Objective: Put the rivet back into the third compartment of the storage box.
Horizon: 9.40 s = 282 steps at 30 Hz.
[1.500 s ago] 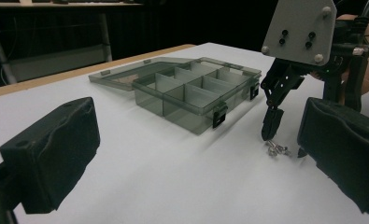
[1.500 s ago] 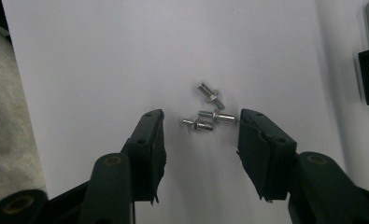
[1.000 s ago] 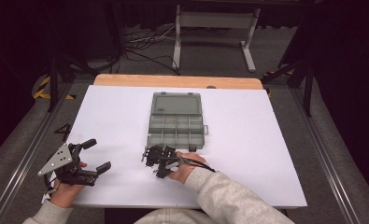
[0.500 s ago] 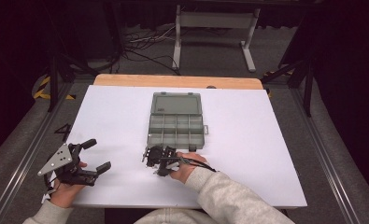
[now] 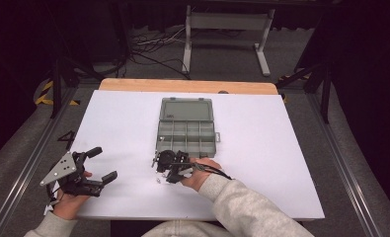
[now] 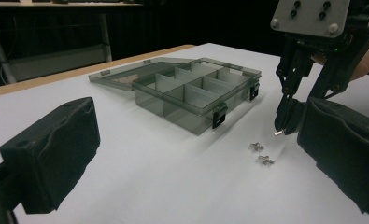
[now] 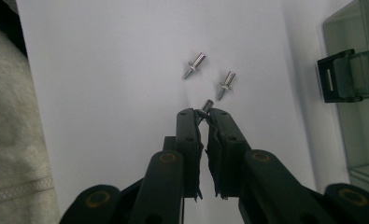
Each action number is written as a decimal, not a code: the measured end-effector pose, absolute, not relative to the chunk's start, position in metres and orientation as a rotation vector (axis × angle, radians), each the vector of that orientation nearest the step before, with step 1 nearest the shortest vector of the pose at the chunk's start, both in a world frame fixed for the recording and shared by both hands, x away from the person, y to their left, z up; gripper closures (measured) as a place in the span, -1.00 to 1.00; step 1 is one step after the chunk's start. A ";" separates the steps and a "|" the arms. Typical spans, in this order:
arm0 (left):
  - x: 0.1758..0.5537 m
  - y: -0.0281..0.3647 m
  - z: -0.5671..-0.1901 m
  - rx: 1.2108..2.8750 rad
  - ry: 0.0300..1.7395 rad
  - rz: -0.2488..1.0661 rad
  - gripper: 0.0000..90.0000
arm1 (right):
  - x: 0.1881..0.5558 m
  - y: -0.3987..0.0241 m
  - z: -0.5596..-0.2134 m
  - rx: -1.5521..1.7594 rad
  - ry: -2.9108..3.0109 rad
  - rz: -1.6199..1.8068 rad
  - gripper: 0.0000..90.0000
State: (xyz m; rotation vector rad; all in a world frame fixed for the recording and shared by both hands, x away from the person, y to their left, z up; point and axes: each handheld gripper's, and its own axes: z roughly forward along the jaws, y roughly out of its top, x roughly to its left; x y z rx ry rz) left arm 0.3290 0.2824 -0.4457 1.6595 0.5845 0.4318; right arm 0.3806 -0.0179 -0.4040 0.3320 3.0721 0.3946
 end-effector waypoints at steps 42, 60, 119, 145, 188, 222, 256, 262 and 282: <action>0.330 0.282 -0.446 1.667 0.582 0.430 -1.00 | 0.432 -0.045 -0.315 0.437 2.938 0.545 0.84; 0.330 0.282 -0.446 1.667 0.583 0.427 -1.00 | 0.475 -0.067 -0.317 0.607 2.868 0.518 0.84; 0.330 0.283 -0.447 1.670 0.578 0.419 -1.00 | 0.529 -0.094 -0.395 0.864 2.859 0.432 0.84; 0.331 0.282 -0.447 1.673 0.579 0.414 -1.00 | 0.492 -0.081 -0.350 0.742 2.778 0.606 -0.29; 0.330 0.282 -0.447 1.663 0.582 0.411 -1.00 | 0.401 -0.011 -0.376 0.234 2.968 0.615 -0.13; 0.330 0.282 -0.447 1.662 0.580 0.406 -1.00 | 0.405 0.000 -0.428 0.206 3.079 0.486 0.51; 0.331 0.282 -0.447 1.673 0.579 0.401 -1.00 | 0.393 -0.004 -0.392 0.158 3.035 0.563 0.83; 0.331 0.281 -0.447 1.678 0.574 0.407 -1.00 | 0.397 -0.013 -0.370 0.177 3.003 0.607 0.83; 0.328 0.284 -0.447 1.677 0.585 0.404 -1.00 | 0.416 -0.031 -0.328 0.252 2.925 0.681 0.83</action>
